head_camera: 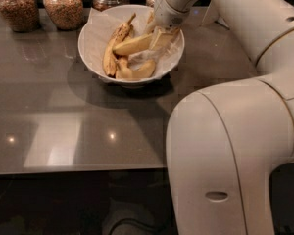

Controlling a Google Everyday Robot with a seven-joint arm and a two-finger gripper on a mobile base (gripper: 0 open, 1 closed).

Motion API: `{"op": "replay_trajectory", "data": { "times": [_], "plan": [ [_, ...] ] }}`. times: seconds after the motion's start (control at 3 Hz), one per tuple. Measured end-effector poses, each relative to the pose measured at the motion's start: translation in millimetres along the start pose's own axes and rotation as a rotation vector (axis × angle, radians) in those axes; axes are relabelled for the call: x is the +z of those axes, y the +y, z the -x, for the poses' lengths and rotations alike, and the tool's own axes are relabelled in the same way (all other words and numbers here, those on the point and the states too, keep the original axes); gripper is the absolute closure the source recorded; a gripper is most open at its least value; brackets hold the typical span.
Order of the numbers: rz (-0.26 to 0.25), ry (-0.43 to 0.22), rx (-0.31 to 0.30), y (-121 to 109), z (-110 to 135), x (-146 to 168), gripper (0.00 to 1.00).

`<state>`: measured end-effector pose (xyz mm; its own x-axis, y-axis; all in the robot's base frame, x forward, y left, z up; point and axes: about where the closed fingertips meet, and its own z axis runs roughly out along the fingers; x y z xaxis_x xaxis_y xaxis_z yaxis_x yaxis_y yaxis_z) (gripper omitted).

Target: Pick banana from white bowl

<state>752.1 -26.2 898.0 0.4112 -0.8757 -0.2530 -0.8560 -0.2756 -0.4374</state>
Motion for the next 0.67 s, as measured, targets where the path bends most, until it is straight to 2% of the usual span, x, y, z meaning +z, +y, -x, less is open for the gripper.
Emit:
{"op": "replay_trajectory", "data": {
  "times": [0.33,0.67],
  "plan": [
    [0.011,0.013,-0.016,1.5,2.0,-3.5,0.85],
    [0.011,0.026,-0.037,1.5,6.5,-14.7,1.00]
  ]
}}
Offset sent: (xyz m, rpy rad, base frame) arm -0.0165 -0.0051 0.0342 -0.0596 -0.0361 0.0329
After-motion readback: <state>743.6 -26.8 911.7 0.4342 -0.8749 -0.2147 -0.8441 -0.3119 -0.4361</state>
